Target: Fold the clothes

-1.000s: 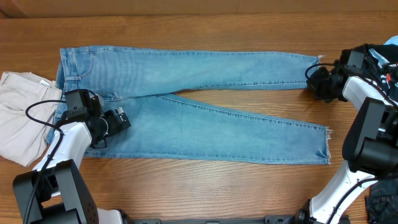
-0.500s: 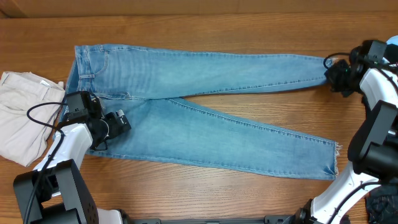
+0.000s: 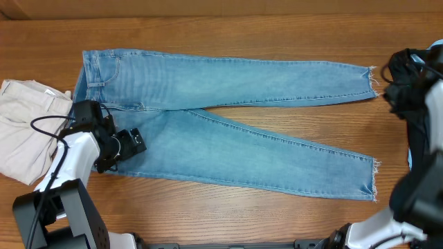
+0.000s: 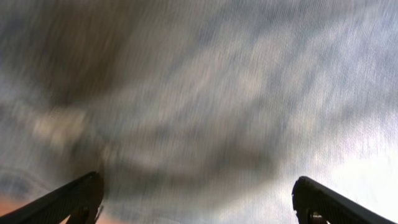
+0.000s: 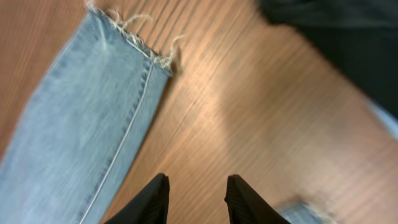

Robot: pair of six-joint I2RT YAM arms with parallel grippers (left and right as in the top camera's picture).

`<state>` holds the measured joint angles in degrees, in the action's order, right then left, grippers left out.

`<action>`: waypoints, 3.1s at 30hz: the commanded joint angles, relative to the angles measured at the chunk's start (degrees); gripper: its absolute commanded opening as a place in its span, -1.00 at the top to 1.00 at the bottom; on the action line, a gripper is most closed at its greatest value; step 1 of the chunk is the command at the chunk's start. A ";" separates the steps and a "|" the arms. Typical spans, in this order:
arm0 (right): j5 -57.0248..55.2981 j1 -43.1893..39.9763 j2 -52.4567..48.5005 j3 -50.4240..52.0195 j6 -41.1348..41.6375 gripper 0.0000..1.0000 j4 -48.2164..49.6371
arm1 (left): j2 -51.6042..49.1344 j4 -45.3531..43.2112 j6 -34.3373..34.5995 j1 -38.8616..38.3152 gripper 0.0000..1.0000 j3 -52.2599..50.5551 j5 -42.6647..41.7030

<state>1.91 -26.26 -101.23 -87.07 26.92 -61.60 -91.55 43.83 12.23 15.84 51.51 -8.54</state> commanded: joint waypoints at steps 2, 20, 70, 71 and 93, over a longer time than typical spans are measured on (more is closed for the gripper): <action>-1.66 -0.61 7.74 -1.03 -0.24 0.29 -6.47 | 3.48 8.02 8.17 0.76 -1.00 4.59 5.16; 1.44 -0.59 26.34 18.73 -0.28 0.29 -8.44 | 15.15 0.48 16.59 22.56 -0.95 -6.49 10.71; 9.73 -10.80 26.71 51.56 6.36 0.30 4.20 | 6.60 -16.20 10.47 23.15 0.90 -8.15 -7.43; 9.70 -11.80 26.71 52.48 6.36 0.30 5.25 | 6.60 -16.15 10.45 23.15 0.89 -8.15 -7.43; 9.77 -19.56 26.23 61.24 6.12 0.92 21.73 | 6.60 -14.62 10.45 23.15 0.92 -8.15 -7.78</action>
<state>13.56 -45.78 -73.49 -28.10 33.01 -40.03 -85.71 28.84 23.42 39.00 43.75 -14.63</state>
